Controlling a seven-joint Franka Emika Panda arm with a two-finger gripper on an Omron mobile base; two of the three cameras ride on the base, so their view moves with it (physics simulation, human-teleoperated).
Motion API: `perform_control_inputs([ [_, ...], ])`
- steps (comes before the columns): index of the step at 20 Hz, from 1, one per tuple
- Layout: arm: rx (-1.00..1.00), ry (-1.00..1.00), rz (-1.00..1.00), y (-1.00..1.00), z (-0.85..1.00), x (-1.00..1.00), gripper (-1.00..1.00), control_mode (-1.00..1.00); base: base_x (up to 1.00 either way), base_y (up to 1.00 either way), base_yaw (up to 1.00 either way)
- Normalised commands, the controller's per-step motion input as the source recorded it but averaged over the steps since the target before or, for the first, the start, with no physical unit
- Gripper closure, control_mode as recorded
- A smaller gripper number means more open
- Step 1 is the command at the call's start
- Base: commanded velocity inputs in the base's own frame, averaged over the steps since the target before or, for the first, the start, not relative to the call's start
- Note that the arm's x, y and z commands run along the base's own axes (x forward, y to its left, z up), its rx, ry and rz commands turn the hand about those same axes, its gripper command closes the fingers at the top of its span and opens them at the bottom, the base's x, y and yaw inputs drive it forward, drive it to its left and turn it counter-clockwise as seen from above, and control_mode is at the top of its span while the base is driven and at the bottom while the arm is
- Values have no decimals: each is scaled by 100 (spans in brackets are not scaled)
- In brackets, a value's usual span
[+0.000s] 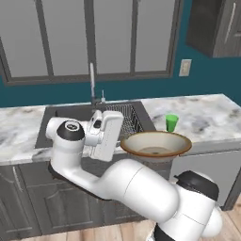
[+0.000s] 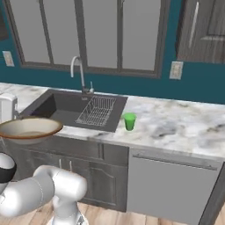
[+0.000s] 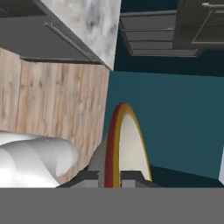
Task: Pick the cup and bowl from the counter and place them on the counter next to the sink.
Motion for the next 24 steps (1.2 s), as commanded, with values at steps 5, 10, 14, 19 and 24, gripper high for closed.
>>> perform_control_inputs([
  [5, 0, 0, 0, 0, 0, 0, 100, 100, 38, 75, 13],
  [10, 0, 0, 0, 0, 0, 0, 100, 100, 20, 67, 1],
  [14, 0, 0, 0, 0, 0, 0, 100, 100, 37, 52, -8],
  [19, 0, 0, 0, 0, 0, 0, 100, 100, 48, 35, -20],
  [24, 0, 0, 0, 0, 0, 0, 100, 100, 47, 36, -23],
])
